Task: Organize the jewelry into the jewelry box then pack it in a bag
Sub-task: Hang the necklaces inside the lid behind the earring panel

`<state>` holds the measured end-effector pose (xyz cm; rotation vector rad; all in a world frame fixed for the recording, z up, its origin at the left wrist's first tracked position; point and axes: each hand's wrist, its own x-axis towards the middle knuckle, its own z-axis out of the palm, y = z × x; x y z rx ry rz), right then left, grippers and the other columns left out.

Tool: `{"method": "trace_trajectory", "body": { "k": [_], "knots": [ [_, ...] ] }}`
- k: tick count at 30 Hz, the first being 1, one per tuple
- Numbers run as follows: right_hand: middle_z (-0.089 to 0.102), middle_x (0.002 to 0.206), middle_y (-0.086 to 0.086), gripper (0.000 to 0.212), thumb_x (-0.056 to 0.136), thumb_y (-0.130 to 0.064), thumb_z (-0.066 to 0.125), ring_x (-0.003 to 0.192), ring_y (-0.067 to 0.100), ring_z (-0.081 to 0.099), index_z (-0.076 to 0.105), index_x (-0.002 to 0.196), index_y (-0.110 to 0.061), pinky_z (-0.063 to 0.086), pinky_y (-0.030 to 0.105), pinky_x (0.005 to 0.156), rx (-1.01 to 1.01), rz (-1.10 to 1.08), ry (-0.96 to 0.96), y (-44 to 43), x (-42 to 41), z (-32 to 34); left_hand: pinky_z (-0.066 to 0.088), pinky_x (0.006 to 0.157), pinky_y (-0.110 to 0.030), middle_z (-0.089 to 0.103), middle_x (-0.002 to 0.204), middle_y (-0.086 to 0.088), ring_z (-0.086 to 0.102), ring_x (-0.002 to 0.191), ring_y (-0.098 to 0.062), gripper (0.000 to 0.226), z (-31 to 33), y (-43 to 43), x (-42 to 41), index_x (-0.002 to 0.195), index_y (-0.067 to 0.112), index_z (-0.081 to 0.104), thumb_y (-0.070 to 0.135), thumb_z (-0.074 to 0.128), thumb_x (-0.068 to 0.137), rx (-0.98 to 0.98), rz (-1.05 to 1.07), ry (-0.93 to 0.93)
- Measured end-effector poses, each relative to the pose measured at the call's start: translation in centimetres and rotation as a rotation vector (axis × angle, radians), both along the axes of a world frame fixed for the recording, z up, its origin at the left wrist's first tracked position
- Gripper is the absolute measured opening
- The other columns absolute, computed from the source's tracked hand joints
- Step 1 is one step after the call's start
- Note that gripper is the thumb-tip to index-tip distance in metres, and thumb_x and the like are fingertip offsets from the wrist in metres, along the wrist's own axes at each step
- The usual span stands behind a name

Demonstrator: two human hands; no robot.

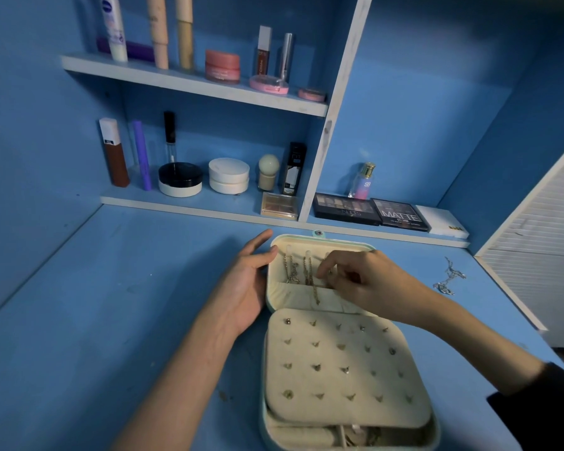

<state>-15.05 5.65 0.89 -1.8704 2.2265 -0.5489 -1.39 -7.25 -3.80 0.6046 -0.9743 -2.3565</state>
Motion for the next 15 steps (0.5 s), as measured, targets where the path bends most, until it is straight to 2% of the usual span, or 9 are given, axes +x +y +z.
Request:
{"method": "trace_trajectory", "body": {
  "k": [1,2,5,8,10,12,15],
  "knots": [
    [0.048,0.055,-0.006,0.009,0.09,-0.022,0.058,0.054,0.011,0.04,0.065,0.095,-0.026,0.029,0.015,0.053,-0.009,0.02,0.009,0.0,0.1,0.1,0.05,0.061,-0.032,0.066,0.088,-0.007,0.062,0.081,-0.019,0.043,0.0,0.0,0.0,0.132,0.021,0.049,0.004,0.047,0.094,0.001,0.0,0.0],
    [0.047,0.055,-0.006,0.011,0.088,-0.032,0.061,0.055,0.011,0.041,0.062,0.098,-0.028,0.029,0.015,0.054,-0.002,0.041,0.031,0.1,0.2,0.2,0.051,0.06,-0.032,0.067,0.089,-0.007,0.062,0.081,-0.019,0.043,0.0,0.0,0.0,0.133,0.021,0.049,0.004,0.047,0.094,0.003,-0.001,0.0],
    [0.051,0.066,-0.008,0.028,0.083,-0.054,0.058,0.063,0.007,0.044,0.054,0.105,-0.037,0.026,0.016,0.054,0.085,0.056,0.21,0.1,0.8,0.5,0.052,0.058,-0.032,0.067,0.086,-0.007,0.063,0.079,-0.019,0.042,0.0,0.0,0.0,0.132,0.022,0.049,0.004,0.047,0.094,0.002,-0.005,-0.006],
    [0.049,0.07,-0.014,0.025,0.087,-0.051,0.053,0.066,0.007,0.042,0.055,0.107,-0.036,0.027,0.023,0.059,0.081,0.064,0.343,-0.1,1.2,0.4,0.052,0.057,-0.032,0.068,0.085,-0.007,0.063,0.076,-0.018,0.042,0.0,0.0,0.0,0.132,0.022,0.049,0.004,0.047,0.094,0.0,-0.007,-0.013],
    [0.05,0.07,-0.015,0.02,0.09,-0.045,0.053,0.068,0.01,0.045,0.06,0.104,-0.033,0.029,0.025,0.062,0.044,0.072,0.341,-0.1,1.3,0.2,0.052,0.056,-0.031,0.068,0.086,-0.007,0.064,0.076,-0.018,0.042,0.0,0.0,0.0,0.132,0.022,0.05,0.004,0.047,0.094,0.004,-0.007,-0.008],
    [0.052,0.063,-0.013,0.015,0.091,-0.04,0.053,0.062,0.009,0.046,0.062,0.099,-0.031,0.032,0.024,0.06,0.011,0.069,0.302,-0.1,1.2,0.1,0.053,0.057,-0.032,0.068,0.085,-0.006,0.064,0.076,-0.018,0.042,0.0,0.0,0.0,0.132,0.022,0.05,0.004,0.047,0.094,0.005,-0.006,-0.005],
    [0.041,0.048,-0.011,0.013,0.095,-0.033,0.048,0.049,0.008,0.038,0.059,0.098,-0.026,0.025,0.016,0.05,-0.044,0.008,0.241,-0.3,1.1,0.1,0.052,0.061,-0.032,0.068,0.088,-0.006,0.064,0.079,-0.019,0.043,-0.1,-0.1,0.0,0.132,0.021,0.05,0.004,0.048,0.093,0.003,0.002,0.0]
  ]
}}
